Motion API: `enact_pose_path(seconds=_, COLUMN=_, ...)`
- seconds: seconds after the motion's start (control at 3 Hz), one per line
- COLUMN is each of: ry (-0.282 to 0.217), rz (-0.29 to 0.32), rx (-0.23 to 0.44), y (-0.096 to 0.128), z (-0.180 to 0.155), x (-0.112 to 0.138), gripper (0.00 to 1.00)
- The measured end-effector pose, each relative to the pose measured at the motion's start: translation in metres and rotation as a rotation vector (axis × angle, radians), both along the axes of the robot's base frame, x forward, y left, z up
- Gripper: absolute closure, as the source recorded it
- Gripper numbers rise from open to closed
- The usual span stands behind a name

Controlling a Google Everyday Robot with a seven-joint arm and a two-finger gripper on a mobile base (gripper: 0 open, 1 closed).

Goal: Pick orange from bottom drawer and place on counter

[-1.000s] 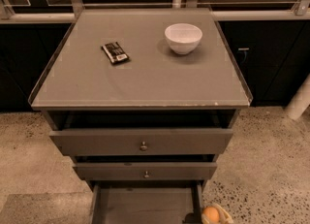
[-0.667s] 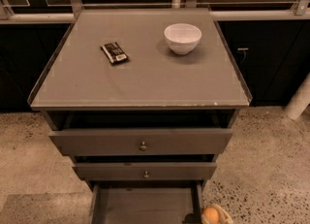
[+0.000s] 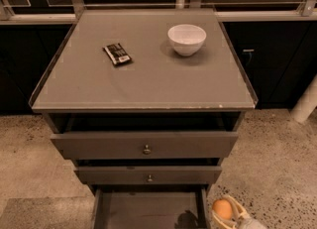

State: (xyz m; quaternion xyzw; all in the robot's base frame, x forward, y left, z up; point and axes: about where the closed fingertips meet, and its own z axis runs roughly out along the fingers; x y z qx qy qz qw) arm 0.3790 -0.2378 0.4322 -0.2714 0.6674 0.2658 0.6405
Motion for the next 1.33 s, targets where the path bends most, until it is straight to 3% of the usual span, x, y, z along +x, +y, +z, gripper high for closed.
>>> enact_pose_path(seconds=0.67, ry=-0.193, rz=0.031, rx=-0.194, y=0.026, z=0.147, x=-0.01, gripper=1.0)
enact_pose_path(seconds=1.0, ry=-0.193, rz=0.031, rx=-0.194, y=0.026, z=0.147, x=-0.01, gripper=1.0)
enact_pose_path(seconds=1.33, ry=-0.222, rz=0.054, rx=-0.248, y=0.027, z=0.18, x=-0.009, gripper=1.0)
